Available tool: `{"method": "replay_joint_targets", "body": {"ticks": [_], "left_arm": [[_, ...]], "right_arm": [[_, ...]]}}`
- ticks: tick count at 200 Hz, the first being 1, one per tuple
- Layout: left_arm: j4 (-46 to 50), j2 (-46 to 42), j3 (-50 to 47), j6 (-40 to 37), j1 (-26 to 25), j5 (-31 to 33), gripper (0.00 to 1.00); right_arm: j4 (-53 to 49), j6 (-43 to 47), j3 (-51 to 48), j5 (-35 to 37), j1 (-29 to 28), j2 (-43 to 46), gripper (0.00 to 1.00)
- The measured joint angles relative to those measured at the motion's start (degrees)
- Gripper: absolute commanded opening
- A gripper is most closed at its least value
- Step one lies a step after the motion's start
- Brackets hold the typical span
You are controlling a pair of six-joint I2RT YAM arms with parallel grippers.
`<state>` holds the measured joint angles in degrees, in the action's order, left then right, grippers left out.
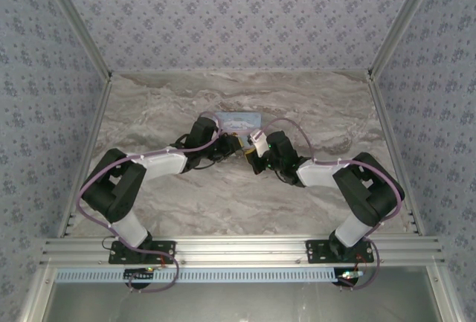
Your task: Unlock the padlock with the key
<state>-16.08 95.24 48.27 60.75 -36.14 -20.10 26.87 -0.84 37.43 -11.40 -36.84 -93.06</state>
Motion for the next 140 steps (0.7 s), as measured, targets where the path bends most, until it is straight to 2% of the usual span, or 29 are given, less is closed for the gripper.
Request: {"method": "replay_joint_targets", "body": {"ticks": [140], "left_arm": [[-0.04, 0.0, 0.0, 0.02, 0.0, 0.11, 0.16]], "right_arm": [[0.24, -0.85, -1.31, -0.9, 0.0, 0.39, 0.0]]}}
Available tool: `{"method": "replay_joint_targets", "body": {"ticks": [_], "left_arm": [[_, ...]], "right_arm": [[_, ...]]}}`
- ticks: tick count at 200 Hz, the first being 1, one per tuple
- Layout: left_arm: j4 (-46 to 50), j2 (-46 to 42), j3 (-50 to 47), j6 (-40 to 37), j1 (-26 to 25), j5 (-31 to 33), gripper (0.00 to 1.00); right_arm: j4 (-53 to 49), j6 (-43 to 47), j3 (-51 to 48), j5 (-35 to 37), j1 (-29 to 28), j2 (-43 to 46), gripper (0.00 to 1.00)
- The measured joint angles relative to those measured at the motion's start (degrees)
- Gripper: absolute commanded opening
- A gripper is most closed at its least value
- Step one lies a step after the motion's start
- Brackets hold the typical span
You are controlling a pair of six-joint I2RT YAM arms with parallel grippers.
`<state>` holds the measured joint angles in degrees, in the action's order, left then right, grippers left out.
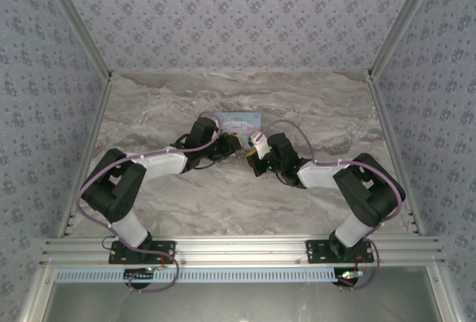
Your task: Unlock the padlock with the key
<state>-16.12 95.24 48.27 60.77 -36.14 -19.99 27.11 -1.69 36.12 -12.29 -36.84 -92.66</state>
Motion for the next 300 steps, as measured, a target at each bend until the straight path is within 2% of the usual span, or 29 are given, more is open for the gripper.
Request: {"method": "replay_joint_targets", "body": {"ticks": [240, 300], "left_arm": [[-0.76, -1.66, 0.0, 2.56, 0.02, 0.11, 0.16], [-0.09, -2.62, -0.11, 2.95, 0.04, 1.36, 0.16]], "right_arm": [[5.16, -1.55, 0.02, -0.63, 0.61, 0.63, 0.0], [6.27, -1.49, 1.09, -2.62, 1.09, -0.46, 0.0]]}}
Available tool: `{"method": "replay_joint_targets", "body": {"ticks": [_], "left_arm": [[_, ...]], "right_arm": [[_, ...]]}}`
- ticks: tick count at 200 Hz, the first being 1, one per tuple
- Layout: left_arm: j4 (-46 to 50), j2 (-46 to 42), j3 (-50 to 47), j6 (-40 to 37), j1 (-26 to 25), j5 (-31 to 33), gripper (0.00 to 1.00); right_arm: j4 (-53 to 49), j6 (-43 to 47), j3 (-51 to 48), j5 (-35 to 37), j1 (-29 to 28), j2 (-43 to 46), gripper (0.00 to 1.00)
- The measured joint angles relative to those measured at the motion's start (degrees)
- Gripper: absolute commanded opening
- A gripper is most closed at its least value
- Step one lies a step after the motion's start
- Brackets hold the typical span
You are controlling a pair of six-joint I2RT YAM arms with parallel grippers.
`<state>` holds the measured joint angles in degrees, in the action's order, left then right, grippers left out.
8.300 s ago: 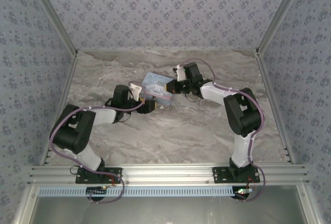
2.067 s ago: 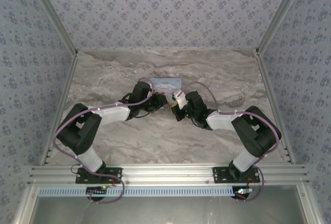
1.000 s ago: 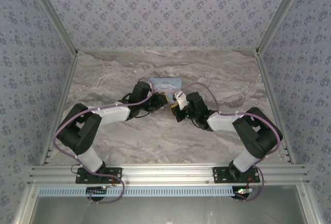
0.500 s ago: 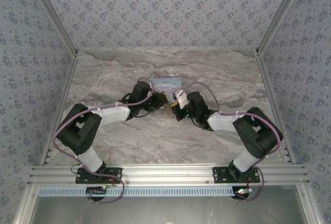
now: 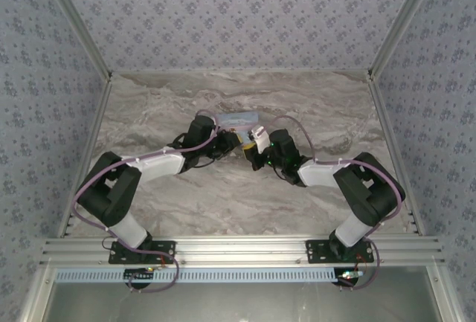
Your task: Unlock the padlock with the key
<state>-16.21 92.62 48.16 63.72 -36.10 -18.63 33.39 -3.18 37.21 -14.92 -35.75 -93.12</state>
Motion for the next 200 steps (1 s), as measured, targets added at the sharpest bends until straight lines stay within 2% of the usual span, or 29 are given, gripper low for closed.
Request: {"method": "replay_joint_targets", "body": {"ticks": [200], "left_arm": [[-0.5, -0.33, 0.0, 0.0, 0.55, 2.82, 0.15]], "right_arm": [[-1.7, -1.11, 5.97, -7.08, 2.14, -4.24, 0.0]]}}
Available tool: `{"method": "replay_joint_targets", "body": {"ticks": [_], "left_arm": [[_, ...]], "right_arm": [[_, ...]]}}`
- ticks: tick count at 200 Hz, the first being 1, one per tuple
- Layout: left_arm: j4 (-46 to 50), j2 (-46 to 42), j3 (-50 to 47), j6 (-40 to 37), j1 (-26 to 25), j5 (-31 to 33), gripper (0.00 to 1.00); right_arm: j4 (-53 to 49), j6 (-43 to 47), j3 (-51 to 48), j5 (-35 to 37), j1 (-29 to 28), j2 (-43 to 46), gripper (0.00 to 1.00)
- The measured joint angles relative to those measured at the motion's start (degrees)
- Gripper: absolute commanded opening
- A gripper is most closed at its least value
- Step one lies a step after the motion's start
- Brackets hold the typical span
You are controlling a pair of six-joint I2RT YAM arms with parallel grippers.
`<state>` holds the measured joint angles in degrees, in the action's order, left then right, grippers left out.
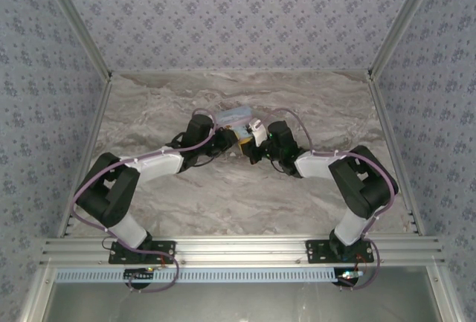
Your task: Unlock the padlock with the key
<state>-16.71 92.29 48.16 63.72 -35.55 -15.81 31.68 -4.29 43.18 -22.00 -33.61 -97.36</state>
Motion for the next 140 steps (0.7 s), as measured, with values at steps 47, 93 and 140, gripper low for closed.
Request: {"method": "replay_joint_targets", "body": {"ticks": [47, 93, 140], "left_arm": [[-0.07, 0.94, 0.07, -0.87, 0.2, 0.22, 0.17], [-0.92, 4.48, 1.25, -1.68, -0.28, -1.79, 0.17], [-2.82, 8.5, 1.88, -1.53, -1.11, -3.93, 0.27]], "right_arm": [[-0.44, -0.92, 0.52, -0.33, 0.11, -1.09, 0.0], [0.87, -2.4, -2.43, 0.24, 0.9, -1.16, 0.0], [2.64, -4.33, -5.22, 0.28, 1.6, -2.05, 0.0]]}}
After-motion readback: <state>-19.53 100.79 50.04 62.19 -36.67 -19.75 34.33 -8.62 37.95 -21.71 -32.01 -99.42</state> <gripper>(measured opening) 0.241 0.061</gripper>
